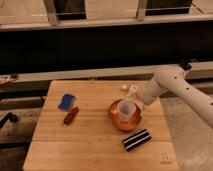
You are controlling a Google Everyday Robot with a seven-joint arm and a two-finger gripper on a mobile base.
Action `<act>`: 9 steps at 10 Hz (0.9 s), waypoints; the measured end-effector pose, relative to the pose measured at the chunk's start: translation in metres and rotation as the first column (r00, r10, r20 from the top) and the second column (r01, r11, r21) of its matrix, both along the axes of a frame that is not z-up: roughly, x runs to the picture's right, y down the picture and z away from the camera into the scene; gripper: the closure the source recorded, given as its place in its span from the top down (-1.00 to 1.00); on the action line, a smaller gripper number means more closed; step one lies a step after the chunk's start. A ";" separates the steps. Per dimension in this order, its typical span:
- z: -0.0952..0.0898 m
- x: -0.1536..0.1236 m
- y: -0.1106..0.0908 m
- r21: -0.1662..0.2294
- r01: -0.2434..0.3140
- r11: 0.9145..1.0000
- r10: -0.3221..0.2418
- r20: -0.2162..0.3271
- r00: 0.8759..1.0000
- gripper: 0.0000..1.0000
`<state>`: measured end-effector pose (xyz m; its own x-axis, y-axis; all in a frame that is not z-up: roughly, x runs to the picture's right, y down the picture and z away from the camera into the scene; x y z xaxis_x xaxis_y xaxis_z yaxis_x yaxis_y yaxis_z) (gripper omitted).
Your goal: Place the ceramic cup in the ceramic bowl
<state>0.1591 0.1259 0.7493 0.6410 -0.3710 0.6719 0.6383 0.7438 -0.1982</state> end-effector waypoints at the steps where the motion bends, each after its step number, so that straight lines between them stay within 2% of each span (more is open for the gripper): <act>1: 0.000 -0.001 -0.001 0.002 0.000 1.000 0.000 0.002 1.000 0.60; 9: 0.003 0.004 -0.003 0.008 -0.012 1.000 0.012 0.006 1.000 0.60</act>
